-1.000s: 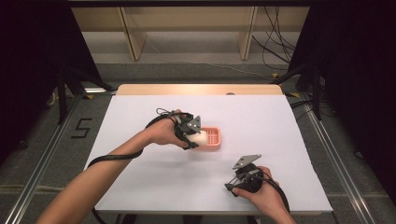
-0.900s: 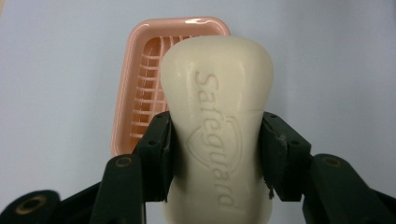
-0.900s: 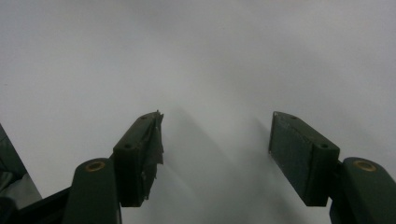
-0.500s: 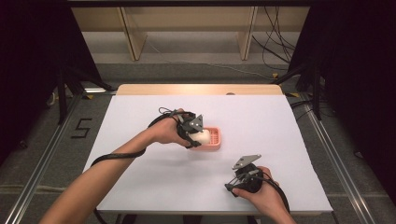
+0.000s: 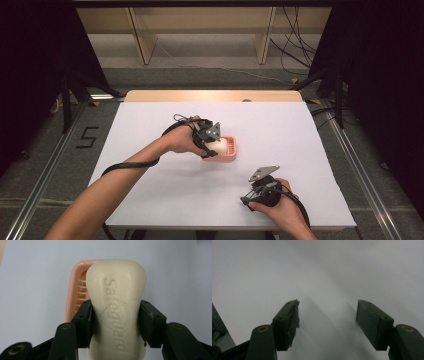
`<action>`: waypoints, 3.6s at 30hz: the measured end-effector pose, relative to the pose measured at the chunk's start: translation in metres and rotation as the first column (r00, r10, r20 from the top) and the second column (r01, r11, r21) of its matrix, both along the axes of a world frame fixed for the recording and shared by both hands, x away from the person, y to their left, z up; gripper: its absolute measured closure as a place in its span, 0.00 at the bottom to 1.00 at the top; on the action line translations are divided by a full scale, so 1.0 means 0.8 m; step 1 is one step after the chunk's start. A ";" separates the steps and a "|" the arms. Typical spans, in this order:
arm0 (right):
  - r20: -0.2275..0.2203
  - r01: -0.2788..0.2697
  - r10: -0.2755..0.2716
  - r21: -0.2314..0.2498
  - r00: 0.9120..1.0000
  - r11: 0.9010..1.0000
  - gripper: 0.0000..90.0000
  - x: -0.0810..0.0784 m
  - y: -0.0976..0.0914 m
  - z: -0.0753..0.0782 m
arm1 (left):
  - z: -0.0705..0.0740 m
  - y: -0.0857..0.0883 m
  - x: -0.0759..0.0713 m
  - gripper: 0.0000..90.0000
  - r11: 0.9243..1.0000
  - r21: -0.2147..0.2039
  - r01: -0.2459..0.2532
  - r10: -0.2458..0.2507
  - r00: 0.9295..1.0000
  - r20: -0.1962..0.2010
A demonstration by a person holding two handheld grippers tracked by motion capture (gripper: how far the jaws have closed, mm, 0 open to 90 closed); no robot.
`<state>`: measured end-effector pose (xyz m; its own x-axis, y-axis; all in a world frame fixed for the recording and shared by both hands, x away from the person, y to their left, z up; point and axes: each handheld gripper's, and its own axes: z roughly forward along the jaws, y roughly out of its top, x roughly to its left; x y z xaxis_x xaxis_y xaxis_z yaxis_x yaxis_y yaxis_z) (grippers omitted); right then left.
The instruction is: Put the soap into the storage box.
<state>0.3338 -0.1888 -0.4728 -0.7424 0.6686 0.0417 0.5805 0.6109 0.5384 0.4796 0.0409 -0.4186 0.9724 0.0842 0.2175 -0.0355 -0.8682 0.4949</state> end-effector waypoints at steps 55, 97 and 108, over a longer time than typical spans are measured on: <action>0.003 -0.003 0.003 -0.004 1.000 1.000 0.39 0.000 0.002 -0.003 | -0.014 -0.012 0.018 0.55 1.000 -0.008 -0.027 0.028 0.999 0.047; 0.004 -0.002 0.002 -0.003 1.000 1.000 0.39 0.000 0.002 -0.003 | -0.034 -0.017 0.030 0.55 0.998 0.013 -0.068 0.068 0.997 0.021; 0.001 -0.006 0.006 0.001 1.000 1.000 0.39 0.000 0.001 -0.003 | -0.038 -0.020 0.030 0.54 0.997 0.016 -0.072 0.072 0.997 0.015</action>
<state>0.3340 -0.1879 -0.4752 -0.7465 0.6641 0.0411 0.5760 0.6141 0.5396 0.5034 0.0252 -0.4488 0.9606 0.1504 0.2337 0.0205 -0.8770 0.4800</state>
